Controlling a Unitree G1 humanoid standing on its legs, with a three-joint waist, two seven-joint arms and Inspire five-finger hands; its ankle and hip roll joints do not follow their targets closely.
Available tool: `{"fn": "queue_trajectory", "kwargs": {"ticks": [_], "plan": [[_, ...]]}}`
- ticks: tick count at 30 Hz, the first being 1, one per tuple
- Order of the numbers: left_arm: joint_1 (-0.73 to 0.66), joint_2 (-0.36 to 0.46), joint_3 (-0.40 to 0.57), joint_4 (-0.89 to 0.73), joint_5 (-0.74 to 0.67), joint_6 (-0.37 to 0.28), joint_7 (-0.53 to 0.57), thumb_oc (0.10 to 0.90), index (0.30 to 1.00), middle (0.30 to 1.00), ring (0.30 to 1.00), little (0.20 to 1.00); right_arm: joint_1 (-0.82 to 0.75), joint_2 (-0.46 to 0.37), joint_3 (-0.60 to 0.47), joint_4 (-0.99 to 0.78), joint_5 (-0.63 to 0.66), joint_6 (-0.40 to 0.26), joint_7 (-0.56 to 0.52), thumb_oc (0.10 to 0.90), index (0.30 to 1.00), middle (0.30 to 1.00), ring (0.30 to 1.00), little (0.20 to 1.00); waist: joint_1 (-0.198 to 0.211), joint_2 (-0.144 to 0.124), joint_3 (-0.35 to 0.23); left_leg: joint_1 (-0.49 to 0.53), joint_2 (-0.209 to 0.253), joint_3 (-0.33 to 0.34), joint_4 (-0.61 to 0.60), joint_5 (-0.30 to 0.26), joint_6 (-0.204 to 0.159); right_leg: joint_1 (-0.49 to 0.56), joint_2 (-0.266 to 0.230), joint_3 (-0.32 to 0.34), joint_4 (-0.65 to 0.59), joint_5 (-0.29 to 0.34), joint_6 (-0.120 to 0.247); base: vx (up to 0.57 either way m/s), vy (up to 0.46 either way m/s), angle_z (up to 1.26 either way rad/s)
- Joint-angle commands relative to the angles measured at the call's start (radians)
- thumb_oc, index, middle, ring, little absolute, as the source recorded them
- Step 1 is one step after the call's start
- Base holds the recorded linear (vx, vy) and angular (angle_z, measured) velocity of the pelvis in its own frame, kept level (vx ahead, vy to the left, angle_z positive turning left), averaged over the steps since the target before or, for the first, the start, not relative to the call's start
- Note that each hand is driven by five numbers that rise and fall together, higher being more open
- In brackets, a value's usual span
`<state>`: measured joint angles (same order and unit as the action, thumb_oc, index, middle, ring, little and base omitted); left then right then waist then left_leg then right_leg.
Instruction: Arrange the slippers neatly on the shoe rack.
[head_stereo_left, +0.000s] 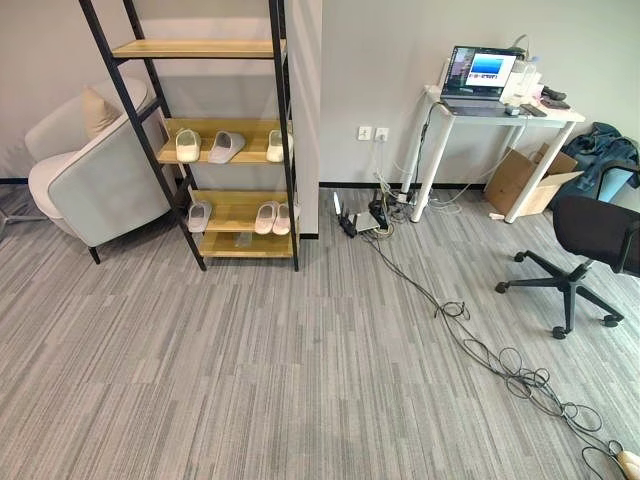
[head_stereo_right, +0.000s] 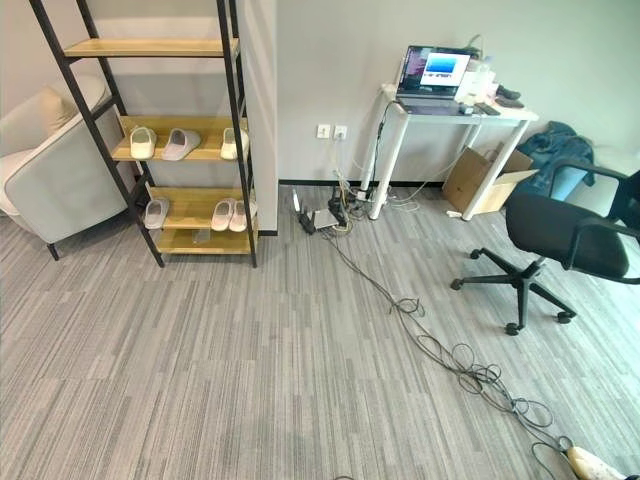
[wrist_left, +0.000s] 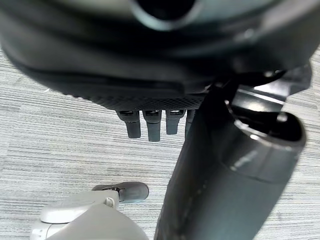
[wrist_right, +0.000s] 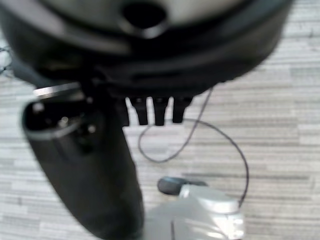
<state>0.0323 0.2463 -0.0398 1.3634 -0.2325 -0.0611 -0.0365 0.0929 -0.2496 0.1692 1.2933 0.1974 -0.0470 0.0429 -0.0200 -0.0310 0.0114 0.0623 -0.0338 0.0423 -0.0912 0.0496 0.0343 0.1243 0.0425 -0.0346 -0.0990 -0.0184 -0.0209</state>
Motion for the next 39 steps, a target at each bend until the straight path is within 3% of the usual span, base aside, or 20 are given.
{"fn": "queue_trajectory", "kwargs": {"ticks": [1,14,19,23,26,28,29,31,36,38,39], "plan": [[-0.064,-0.028,-0.032,0.033,0.020,-0.024,-0.011,0.800,0.900,0.900,0.900,0.900,-0.020,-0.018,0.015,0.048,-0.027,-0.005,0.015,0.800,0.900,0.900,0.900,0.900,0.007,0.019,-0.005,0.035,0.033,-0.003,0.004,-0.088,-0.072,-0.021,-0.099,-0.049,0.012,-0.012,0.142,0.00,0.000,0.00],[-0.089,-0.029,-0.051,0.025,0.010,-0.020,-0.005,0.800,0.900,0.900,0.900,0.900,-0.039,-0.021,0.036,0.052,-0.046,0.008,0.026,0.800,0.900,0.900,0.900,0.900,-0.006,0.020,0.039,0.024,0.037,-0.007,0.004,-0.081,-0.072,-0.042,-0.101,-0.057,0.025,-0.002,0.131,0.00,-0.016,0.01],[-0.118,-0.032,-0.068,0.005,-0.019,-0.028,0.008,0.800,0.900,0.900,0.900,0.900,-0.073,-0.036,0.047,0.040,-0.055,0.009,0.020,0.800,0.900,0.900,0.900,0.900,-0.009,0.038,0.086,-0.017,0.054,-0.019,0.004,-0.061,-0.074,-0.140,-0.091,-0.063,0.147,-0.042,0.113,-0.03,-0.042,0.12],[-0.125,-0.029,-0.084,-0.017,-0.029,-0.030,0.006,0.800,0.900,0.900,0.900,0.900,-0.082,-0.060,0.052,0.028,-0.070,0.003,0.014,0.800,0.900,0.900,0.900,0.900,0.000,0.018,0.129,-0.138,0.059,-0.014,0.221,-0.107,-0.097,-0.160,-0.094,-0.056,0.210,-0.092,0.085,0.02,-0.068,0.16],[-0.129,-0.036,-0.096,-0.024,-0.037,-0.037,0.012,0.800,0.900,0.900,0.900,0.900,-0.091,-0.083,0.045,0.019,-0.059,-0.001,0.007,0.800,0.900,0.900,0.900,0.900,0.008,0.000,0.162,-0.282,0.085,0.022,0.383,-0.074,-0.111,-0.148,-0.109,-0.079,0.207,-0.111,0.070,0.13,-0.026,0.27],[-0.119,-0.035,-0.093,-0.028,-0.029,-0.036,0.010,0.800,0.900,0.900,0.900,0.900,-0.088,-0.089,0.041,0.016,-0.050,-0.002,0.008,0.800,0.900,0.900,0.900,0.900,0.027,-0.007,0.157,-0.337,0.100,0.062,0.331,-0.066,-0.101,-0.110,-0.113,-0.095,0.172,-0.122,0.076,0.31,0.056,0.49],[-0.110,-0.034,-0.095,-0.021,-0.016,-0.038,0.009,0.800,0.900,0.900,0.900,0.900,-0.085,-0.088,0.042,0.013,-0.045,-0.006,0.006,0.800,0.900,0.900,0.900,0.900,0.043,-0.009,0.149,-0.375,0.097,0.070,0.261,-0.016,-0.104,-0.081,-0.102,-0.095,0.145,-0.129,0.081,0.30,0.102,0.41],[-0.100,-0.032,-0.094,0.000,0.003,-0.032,0.008,0.800,0.900,0.900,0.900,0.900,-0.089,-0.083,0.044,0.012,-0.050,-0.004,0.007,0.800,0.900,0.900,0.900,0.900,0.062,-0.022,0.136,-0.430,0.101,0.075,0.212,0.024,-0.114,-0.041,-0.104,-0.078,0.112,-0.138,0.094,0.33,0.128,0.08],[-0.073,-0.019,-0.061,0.035,0.032,-0.020,0.007,0.800,0.900,0.900,0.900,0.900,-0.070,-0.057,0.033,0.006,-0.063,-0.002,0.013,0.800,0.900,0.900,0.900,0.900,0.066,-0.048,0.098,-0.426,0.069,0.081,0.224,0.021,-0.088,-0.010,-0.146,-0.046,0.121,-0.146,0.127,0.36,0.212,-0.36],[-0.085,-0.008,-0.064,0.028,0.040,-0.023,0.008,0.800,0.900,0.900,0.900,0.900,-0.078,-0.051,0.028,-0.009,-0.050,-0.003,0.018,0.800,0.900,0.900,0.900,0.900,0.060,-0.063,0.093,-0.415,0.056,0.104,0.251,-0.014,-0.071,-0.031,-0.179,-0.032,0.168,-0.117,0.152,0.23,0.212,-0.24],[-0.092,0.000,-0.067,0.020,0.037,-0.028,0.013,0.800,0.900,0.900,0.900,0.900,-0.079,-0.051,0.034,-0.015,-0.053,-0.005,0.020,0.800,0.900,0.900,0.900,0.900,0.060,-0.069,0.095,-0.406,0.048,0.118,0.255,-0.031,-0.060,-0.054,-0.200,-0.028,0.212,-0.066,0.171,0.22,0.216,0.00]]}}
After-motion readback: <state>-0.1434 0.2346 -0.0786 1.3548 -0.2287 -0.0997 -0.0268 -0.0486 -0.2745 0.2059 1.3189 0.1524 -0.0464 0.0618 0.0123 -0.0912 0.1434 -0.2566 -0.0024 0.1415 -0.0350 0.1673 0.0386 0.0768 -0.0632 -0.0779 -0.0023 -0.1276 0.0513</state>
